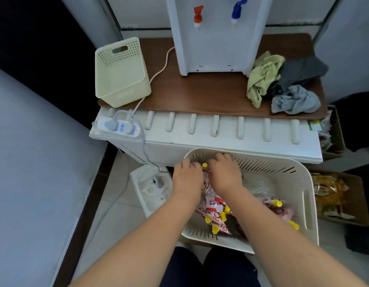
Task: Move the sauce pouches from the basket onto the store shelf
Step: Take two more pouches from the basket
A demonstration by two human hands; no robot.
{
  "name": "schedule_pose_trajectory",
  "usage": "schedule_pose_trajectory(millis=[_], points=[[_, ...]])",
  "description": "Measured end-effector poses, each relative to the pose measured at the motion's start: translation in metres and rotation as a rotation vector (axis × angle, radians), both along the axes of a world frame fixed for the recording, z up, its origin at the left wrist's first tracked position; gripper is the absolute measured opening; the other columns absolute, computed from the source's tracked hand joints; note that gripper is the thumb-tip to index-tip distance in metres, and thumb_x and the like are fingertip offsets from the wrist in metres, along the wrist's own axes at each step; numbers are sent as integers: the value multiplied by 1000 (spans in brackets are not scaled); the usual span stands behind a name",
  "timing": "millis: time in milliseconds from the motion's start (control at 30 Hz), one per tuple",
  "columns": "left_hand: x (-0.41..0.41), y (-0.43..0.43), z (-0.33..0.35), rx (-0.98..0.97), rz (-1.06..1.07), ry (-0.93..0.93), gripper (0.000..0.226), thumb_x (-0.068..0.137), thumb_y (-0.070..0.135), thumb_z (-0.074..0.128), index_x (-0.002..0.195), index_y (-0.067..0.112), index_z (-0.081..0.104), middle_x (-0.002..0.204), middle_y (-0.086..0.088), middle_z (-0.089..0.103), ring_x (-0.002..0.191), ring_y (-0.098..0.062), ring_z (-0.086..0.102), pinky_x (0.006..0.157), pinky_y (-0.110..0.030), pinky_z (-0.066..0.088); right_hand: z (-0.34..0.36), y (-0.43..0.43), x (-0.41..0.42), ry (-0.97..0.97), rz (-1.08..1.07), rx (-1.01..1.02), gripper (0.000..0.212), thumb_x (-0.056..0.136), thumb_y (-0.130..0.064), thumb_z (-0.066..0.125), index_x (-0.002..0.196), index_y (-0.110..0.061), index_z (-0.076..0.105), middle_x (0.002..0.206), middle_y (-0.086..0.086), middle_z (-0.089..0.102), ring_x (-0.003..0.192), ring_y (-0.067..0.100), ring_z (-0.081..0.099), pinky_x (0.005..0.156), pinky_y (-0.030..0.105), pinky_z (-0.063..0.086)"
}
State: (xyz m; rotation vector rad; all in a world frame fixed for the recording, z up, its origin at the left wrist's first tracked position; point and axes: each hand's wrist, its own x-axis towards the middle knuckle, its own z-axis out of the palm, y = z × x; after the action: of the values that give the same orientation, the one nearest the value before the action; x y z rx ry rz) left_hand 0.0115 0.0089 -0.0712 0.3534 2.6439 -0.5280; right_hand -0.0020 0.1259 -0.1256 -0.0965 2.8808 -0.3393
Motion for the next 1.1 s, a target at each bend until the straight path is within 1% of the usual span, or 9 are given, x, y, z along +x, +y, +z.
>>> schedule_pose_trajectory(millis=[133,333,467,567,733,800,867,933,1100], points=[[0,-9,-11,-36,-70,0,50,81,17,72,127,7,55,117,-5,63,124,-29,42,95,-37,38,-15,10,7,-47,-44,33,19,89,-20,67,106,-22,75,112,4,64,114,30,55,88,40,47],[2,6,2,-67,-10,-82,30,83,15,68,113,17,66,108,0,64,118,-29,44,93,-39,34,-20,35,14,3,2,-92,15,86,-10,65,89,-15,79,87,4,72,90,31,66,65,33,50],[9,14,34,-149,120,-141,20,92,27,59,110,23,67,94,2,61,104,-28,53,92,-41,32,17,48,23,64,-131,-383,16,92,-16,69,83,-10,80,79,5,74,79,25,68,71,33,53],[11,14,69,-115,178,-177,31,86,18,64,118,17,66,113,-5,65,110,-31,59,97,-47,41,70,62,30,22,-285,-600,12,93,-15,72,90,-11,83,77,1,75,74,19,65,66,25,43],[6,15,153,104,-49,-110,36,84,1,60,118,14,65,110,-9,70,106,-32,65,82,-35,49,165,73,48,-41,-412,-792,16,92,-18,73,94,-31,83,81,-6,80,81,19,74,76,39,60],[3,14,187,233,-112,-87,35,83,-3,59,113,14,64,104,-10,70,102,-33,65,77,-36,48,203,78,55,-40,-483,-868,12,92,-20,74,90,-28,83,76,-12,77,79,10,72,76,35,60],[-1,10,219,388,-133,-63,23,84,-2,57,101,11,64,99,-12,70,99,-34,63,77,-38,49,241,84,62,-11,-552,-932,14,94,-19,71,86,-26,81,68,-17,71,68,-5,63,67,21,53],[-4,4,250,538,-149,-30,16,89,5,58,101,10,68,98,-11,70,99,-32,61,76,-35,46,276,91,70,57,-628,-996,16,96,-15,69,85,-22,79,71,-12,71,67,-6,61,60,13,49],[-6,-11,328,1025,-54,158,15,83,12,77,97,17,76,90,2,72,89,-18,63,80,-35,50,353,96,87,282,-810,-1153,13,97,-12,67,91,-10,78,82,2,74,76,4,66,67,28,56]])
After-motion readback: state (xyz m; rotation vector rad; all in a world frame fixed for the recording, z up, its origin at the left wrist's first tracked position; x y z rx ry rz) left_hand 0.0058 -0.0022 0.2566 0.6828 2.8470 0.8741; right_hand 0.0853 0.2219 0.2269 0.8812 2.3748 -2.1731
